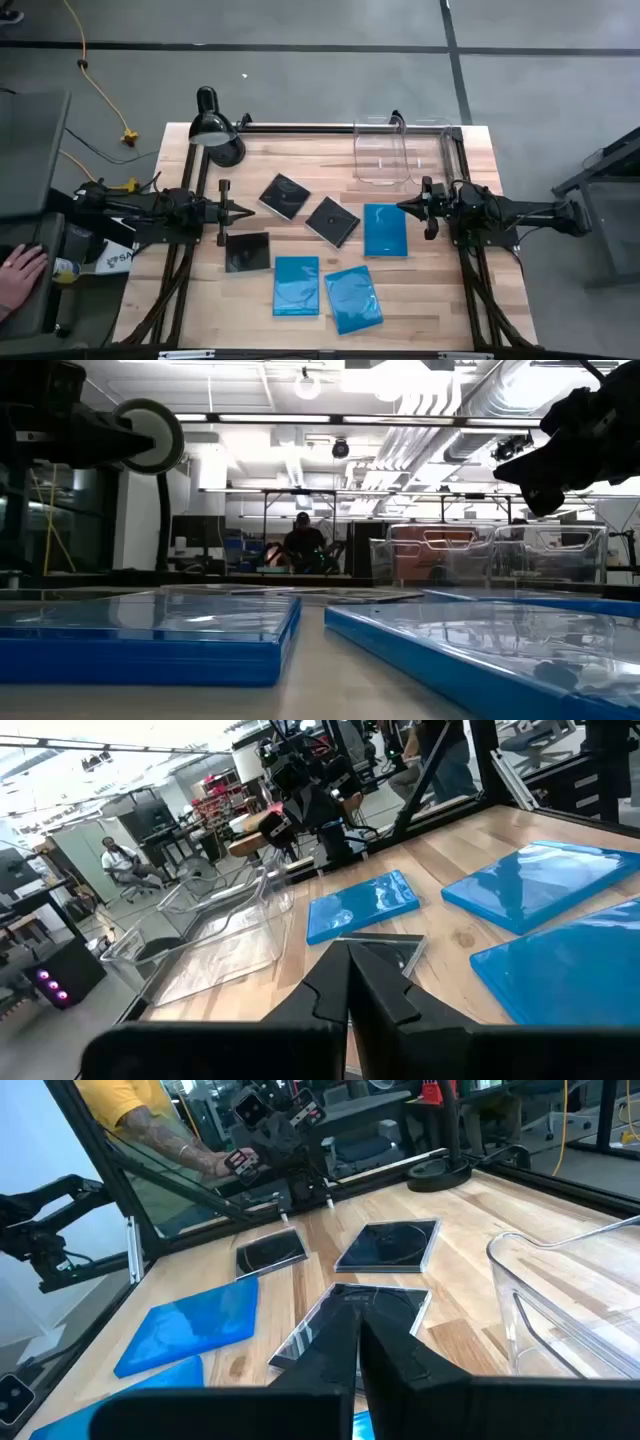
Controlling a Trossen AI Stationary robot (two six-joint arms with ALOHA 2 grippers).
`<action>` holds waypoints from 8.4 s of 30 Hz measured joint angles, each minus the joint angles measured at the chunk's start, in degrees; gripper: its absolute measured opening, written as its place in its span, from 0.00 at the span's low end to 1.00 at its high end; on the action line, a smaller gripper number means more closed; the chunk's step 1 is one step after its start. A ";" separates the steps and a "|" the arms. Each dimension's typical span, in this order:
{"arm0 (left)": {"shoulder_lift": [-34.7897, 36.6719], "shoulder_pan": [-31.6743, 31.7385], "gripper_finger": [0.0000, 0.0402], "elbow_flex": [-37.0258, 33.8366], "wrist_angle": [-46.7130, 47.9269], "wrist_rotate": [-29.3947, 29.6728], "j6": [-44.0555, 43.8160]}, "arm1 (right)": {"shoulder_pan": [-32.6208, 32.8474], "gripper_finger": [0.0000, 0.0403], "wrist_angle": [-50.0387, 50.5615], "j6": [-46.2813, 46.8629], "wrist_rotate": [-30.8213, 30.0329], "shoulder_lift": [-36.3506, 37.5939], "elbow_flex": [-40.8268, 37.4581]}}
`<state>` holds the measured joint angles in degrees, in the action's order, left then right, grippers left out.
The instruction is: Pick & place jewel cases by type
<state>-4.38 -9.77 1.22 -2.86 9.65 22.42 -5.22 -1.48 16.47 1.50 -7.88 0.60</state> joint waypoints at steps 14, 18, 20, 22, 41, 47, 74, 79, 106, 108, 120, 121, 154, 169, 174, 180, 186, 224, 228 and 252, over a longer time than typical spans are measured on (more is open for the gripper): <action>0.00 0.00 0.00 0.01 0.01 0.00 -0.01 | -0.01 0.00 0.02 0.00 0.00 0.00 -0.02; 0.00 -0.01 0.00 -0.01 0.01 0.00 0.01 | 0.01 0.00 0.01 0.00 -0.01 0.02 -0.01; 0.00 -0.01 0.00 0.01 0.01 0.00 0.01 | 0.00 0.00 0.01 -0.02 0.00 0.01 -0.01; 0.00 -0.01 0.00 -0.01 0.01 0.00 0.01 | 0.00 0.00 0.00 -0.01 0.00 0.01 -0.01; 0.00 -0.01 0.00 0.01 0.01 -0.02 0.01 | -0.01 0.00 0.00 -0.01 -0.01 0.00 -0.02; 0.00 0.01 0.00 0.01 0.01 0.00 -0.01 | -0.01 0.00 0.01 -0.01 0.00 0.00 -0.02; 0.02 -0.01 0.00 0.00 -1.97 0.42 -9.77 | 0.01 0.00 0.00 -0.02 0.00 0.00 -0.02; 0.02 0.00 0.00 0.00 -1.72 1.64 -9.28 | 0.00 0.00 0.02 -0.01 0.00 0.00 -0.02; 0.02 -0.01 0.00 0.01 -18.86 11.10 -14.80 | 0.00 0.00 0.00 -0.02 0.00 0.00 -0.01; 0.02 -0.01 0.00 0.18 -19.33 12.50 -15.00 | -0.01 0.00 0.00 -0.02 -0.02 0.00 0.00; -4.36 -0.01 0.00 9.03 -17.93 14.73 -7.98 | 0.01 0.00 -9.87 12.91 -2.48 0.00 -0.01; -5.19 -0.01 0.00 9.69 -17.91 14.65 -7.61 | 0.00 0.00 -11.19 13.59 -2.81 0.00 -0.02; -20.48 -0.01 0.00 25.29 -8.75 17.06 -22.94 | -0.01 0.00 34.72 2.86 -10.34 -40.04 71.37; -20.51 -0.01 0.00 26.13 -3.71 15.26 -26.38 | -0.01 0.00 52.41 -1.27 -3.56 -70.82 95.51; -22.12 0.01 0.00 26.15 8.67 15.05 -23.72 | 0.01 0.00 52.35 -1.29 -0.90 -75.81 96.41; -26.07 0.03 0.00 26.13 25.95 19.41 -39.22 | -0.01 0.00 52.17 4.56 -2.73 -80.57 96.41; -30.70 0.03 0.01 26.12 29.14 17.57 -52.95 | -0.01 0.00 51.78 8.95 -3.01 -86.17 96.41; -49.52 48.65 0.59 18.52 15.96 -34.44 -51.81 | -5.35 0.50 4.25 38.23 1.44 -93.70 68.02; -55.07 49.54 0.59 18.52 14.33 -36.74 -48.74 | -6.77 0.50 3.69 40.33 1.24 -93.70 65.89; -61.83 49.49 0.59 18.57 11.42 -30.26 -43.41 | -3.87 0.50 -2.68 43.34 -1.20 -96.87 65.66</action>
<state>-66.22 39.72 19.79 8.55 -20.61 -20.99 -9.09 -4.16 59.81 0.30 -104.75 66.26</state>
